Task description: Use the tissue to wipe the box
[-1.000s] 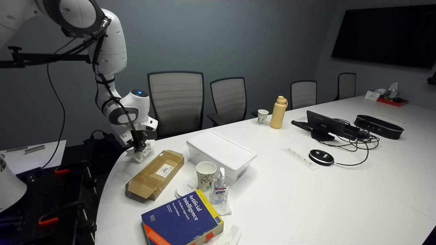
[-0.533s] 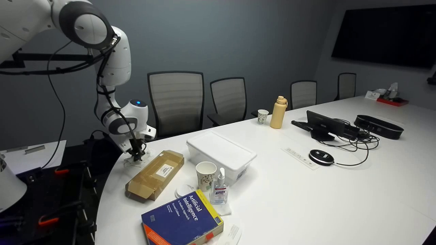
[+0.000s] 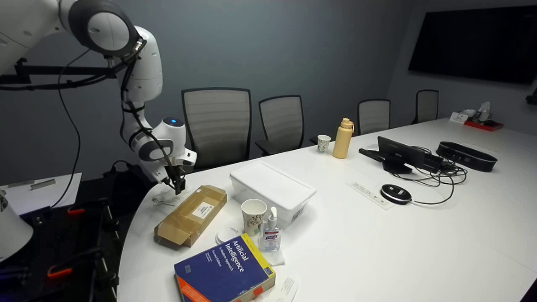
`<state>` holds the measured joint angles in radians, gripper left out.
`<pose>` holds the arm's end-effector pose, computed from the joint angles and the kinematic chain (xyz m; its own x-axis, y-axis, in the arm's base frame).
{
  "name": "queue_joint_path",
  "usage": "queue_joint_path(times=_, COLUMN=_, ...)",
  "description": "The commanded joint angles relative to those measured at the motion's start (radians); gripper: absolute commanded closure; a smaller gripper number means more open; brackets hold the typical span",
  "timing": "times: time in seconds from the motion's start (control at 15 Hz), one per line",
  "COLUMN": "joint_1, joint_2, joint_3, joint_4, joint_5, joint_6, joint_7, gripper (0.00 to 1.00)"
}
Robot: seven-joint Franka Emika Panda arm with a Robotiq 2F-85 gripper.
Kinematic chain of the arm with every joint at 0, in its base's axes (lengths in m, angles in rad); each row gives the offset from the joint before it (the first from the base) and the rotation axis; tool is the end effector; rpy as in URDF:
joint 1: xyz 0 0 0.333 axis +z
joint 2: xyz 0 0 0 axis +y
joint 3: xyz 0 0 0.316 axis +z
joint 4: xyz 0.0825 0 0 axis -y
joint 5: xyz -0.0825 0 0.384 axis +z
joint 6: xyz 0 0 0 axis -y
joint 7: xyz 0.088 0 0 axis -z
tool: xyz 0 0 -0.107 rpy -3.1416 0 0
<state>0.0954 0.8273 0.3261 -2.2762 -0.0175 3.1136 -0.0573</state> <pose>0.4345 0.2254 0.0218 0.9257 0.3745 0.0536 0.3763 -0.8970 -0.2320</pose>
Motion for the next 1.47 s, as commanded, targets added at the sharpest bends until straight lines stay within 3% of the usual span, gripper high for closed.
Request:
queue_joint_path(times=0.0, joint_1=-0.038, joint_2=-0.112, joint_3=0.025, joint_4=-0.057, joint_5=-0.001, joint_6=-0.057, joint_7=0.001, gripper=0.00)
queue_joint_path(times=0.6, joint_1=-0.019, joint_2=-0.351, joint_3=-0.086, joint_4=-0.137, joint_5=0.024, joint_6=-0.253, joint_7=0.030, gripper=0.00)
queue_joint_path(times=1.07, joint_1=0.084, joint_2=-0.477, joint_3=-0.272, joint_4=-0.217, joint_5=-0.026, joint_6=-0.266, joint_7=0.157, gripper=0.00)
queue_joint_path(times=1.4, joint_1=0.135, joint_2=-0.506, joint_3=-0.339, joint_4=-0.236, joint_5=-0.064, joint_6=-0.276, joint_7=0.223, gripper=0.00)
